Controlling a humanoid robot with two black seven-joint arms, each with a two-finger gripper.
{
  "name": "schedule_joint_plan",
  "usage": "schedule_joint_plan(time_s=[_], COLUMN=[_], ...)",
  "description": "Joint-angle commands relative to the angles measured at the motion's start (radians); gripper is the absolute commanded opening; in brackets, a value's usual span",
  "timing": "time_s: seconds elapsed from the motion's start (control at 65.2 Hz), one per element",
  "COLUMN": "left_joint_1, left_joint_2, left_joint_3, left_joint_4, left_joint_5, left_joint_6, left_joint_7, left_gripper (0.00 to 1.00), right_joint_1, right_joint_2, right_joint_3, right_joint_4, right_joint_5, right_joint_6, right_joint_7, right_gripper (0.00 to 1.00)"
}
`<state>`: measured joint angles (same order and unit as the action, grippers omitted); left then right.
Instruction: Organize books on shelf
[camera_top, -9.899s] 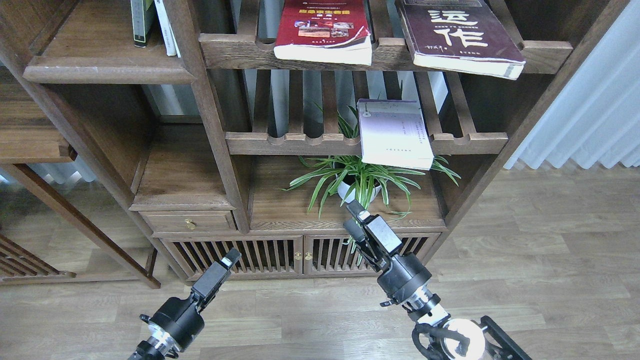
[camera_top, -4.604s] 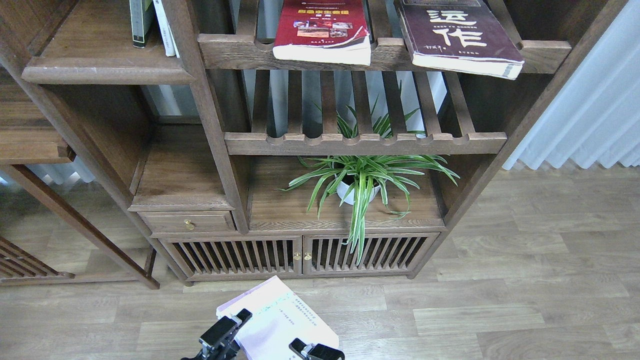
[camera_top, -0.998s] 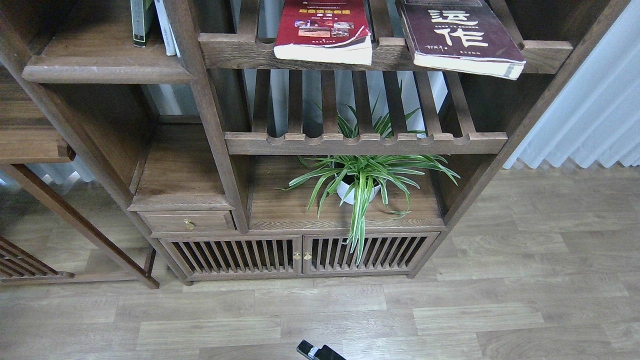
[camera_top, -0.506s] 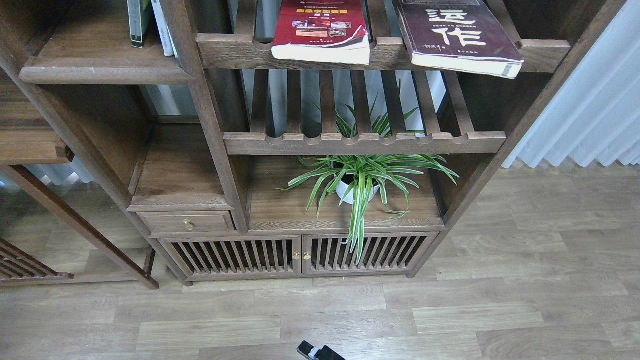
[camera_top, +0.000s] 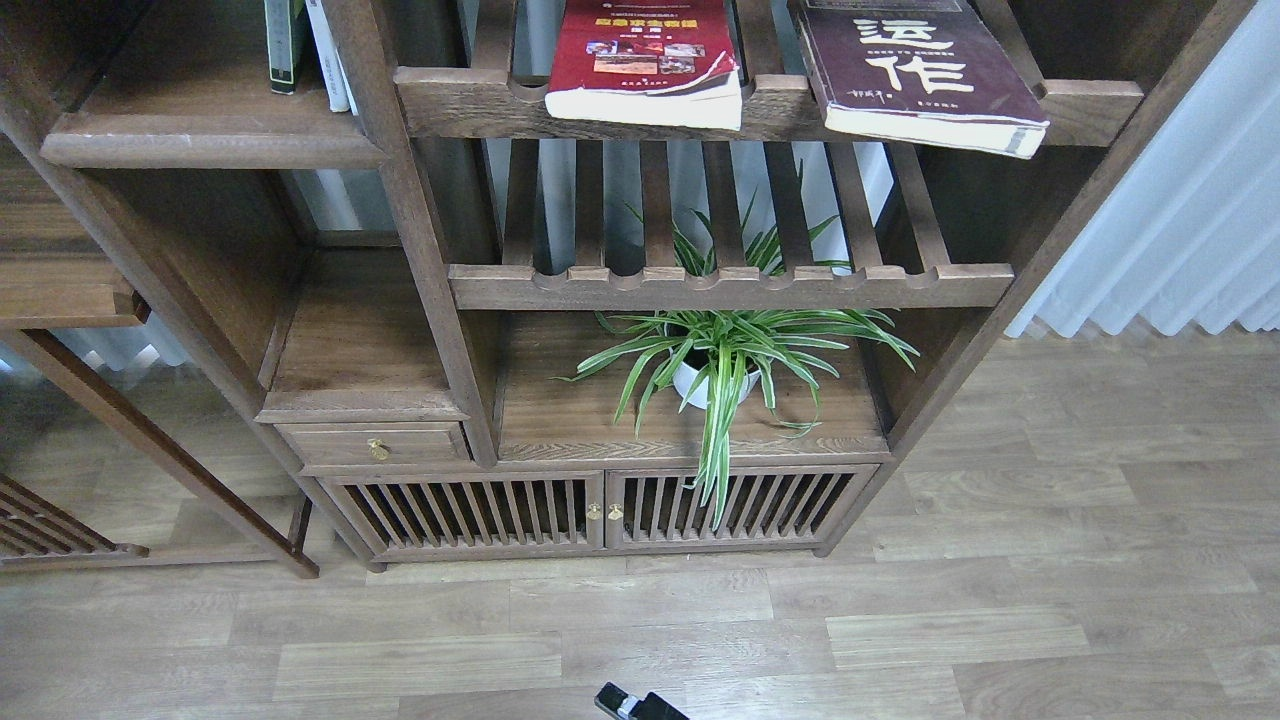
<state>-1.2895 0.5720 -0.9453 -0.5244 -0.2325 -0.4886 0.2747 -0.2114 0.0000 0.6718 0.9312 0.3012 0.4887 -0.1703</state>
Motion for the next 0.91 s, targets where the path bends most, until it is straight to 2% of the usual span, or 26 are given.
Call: schedule_joint_plan(time_s=[0.0,0.061,0.107,0.138,0.153,0.169,0.2,0.276,0.368,0.445,0.706,0.89], left_joint_1=[-0.008,-0.008,-0.008,-0.008,-0.008,-0.008,-0.008,-0.010,-0.008,-0.004,0.009,0.004], left_joint_2=[0.006,0.006,0.006,0.006,0.006,0.003,0.002,-0.001,-0.004,-0.006,-0.017,-0.054], left_joint_3=[0.013,0.000,-0.004,-0.004,-0.004,-0.004,-0.004,0.000,0.002,0.008,0.025,0.017], left_joint_4=[0.001,0.001,0.001,0.001,0.001,0.001,0.001,-0.002,-0.009,-0.014,-0.016,-0.006], left_joint_5=[0.059,0.133,0.196,0.251,0.328,0.375,0.401,0.522,0.602,0.613,0.636,0.737], left_joint_6=[0.000,0.000,0.000,0.000,0.000,0.000,0.000,0.000,0.000,0.000,0.000,0.000], left_joint_7=[-0.011,-0.037,-0.074,-0.113,-0.182,-0.222,-0.247,-0.356,-0.433,-0.456,-0.448,-0.462], left_gripper=[0.02,0.02,0.02,0.02,0.02,0.02,0.02,0.02,0.02,0.02,0.02,0.02], right_joint_1=[0.000,0.000,0.001,0.003,0.003,0.004,0.004,0.004,0.004,0.004,0.006,0.009], right_joint_2=[0.000,0.000,0.000,0.000,0.000,0.000,0.000,0.000,0.000,0.000,0.000,0.000], right_joint_3=[0.000,0.000,0.000,0.000,0.000,0.000,0.000,0.000,0.000,0.000,0.002,0.012], right_joint_4=[0.000,0.000,0.001,0.001,0.003,0.005,0.005,0.006,0.006,0.006,0.006,0.006], right_joint_5=[-0.001,-0.001,-0.001,-0.001,-0.001,-0.001,-0.001,-0.001,-0.001,-0.001,0.001,0.002], right_joint_6=[0.000,0.000,0.000,0.000,0.000,0.000,0.000,0.000,0.000,0.000,0.000,0.000], right_joint_7=[0.000,0.000,0.000,0.000,0.000,0.000,0.000,0.000,0.000,0.000,0.000,0.000], right_gripper=[0.98,0.98,0.98,0.98,0.98,0.98,0.98,0.98,0.98,0.98,0.98,0.98])
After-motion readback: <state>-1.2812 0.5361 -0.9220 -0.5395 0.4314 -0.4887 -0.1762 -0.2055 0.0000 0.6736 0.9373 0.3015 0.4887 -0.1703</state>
